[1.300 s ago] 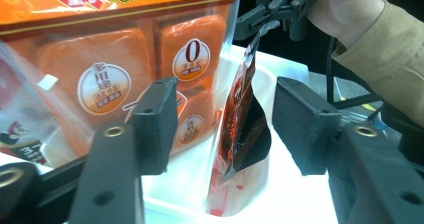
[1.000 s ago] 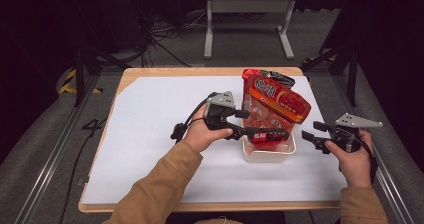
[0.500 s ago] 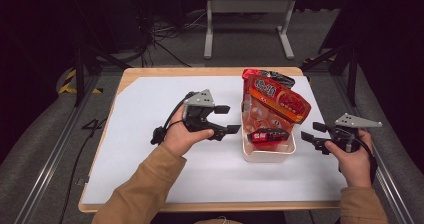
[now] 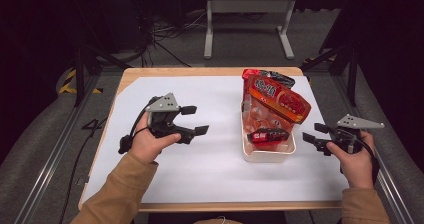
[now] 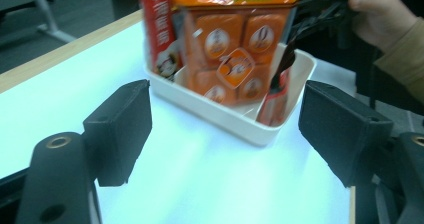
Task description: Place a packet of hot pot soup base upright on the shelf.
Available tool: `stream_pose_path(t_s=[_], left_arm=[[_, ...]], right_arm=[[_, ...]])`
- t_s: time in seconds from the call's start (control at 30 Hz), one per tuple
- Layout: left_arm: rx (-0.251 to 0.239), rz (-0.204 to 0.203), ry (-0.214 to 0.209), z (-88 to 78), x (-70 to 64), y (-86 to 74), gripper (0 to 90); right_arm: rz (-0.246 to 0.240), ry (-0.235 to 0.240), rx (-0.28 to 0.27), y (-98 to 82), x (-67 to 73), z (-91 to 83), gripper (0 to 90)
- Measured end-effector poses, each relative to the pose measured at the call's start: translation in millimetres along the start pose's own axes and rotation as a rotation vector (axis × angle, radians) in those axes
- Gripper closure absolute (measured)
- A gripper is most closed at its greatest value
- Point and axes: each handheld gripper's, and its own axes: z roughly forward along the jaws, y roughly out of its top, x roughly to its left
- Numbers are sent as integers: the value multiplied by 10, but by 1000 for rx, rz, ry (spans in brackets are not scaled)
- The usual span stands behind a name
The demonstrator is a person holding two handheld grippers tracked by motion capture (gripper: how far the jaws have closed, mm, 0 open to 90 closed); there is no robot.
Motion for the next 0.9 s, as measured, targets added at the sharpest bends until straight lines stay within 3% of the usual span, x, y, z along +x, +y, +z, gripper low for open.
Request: stream_pose_path(t_s=[0.1,0.33,0.47,0.67,0.83,0.9], left_arm=[[25,-3,50,-106,63,-88,219],[13,-31,99,-351,158,-258,210],[14,-24,139,-485,205,-356,193],[-22,-68,166,-647,286,-599,188],[-32,-120,213,-753,383,-825,185],[-43,-131,214,-773,408,-853,182]], right_arm=[[-5,-3,0,-3,-6,0,306],[-7,-5,0,-11,-8,4,299],[-9,-3,-1,-14,-2,6,288],[-13,2,-16,-9,5,3,282],[-19,1,-19,-6,14,4,280],[-23,0,-21,-2,19,1,279]])
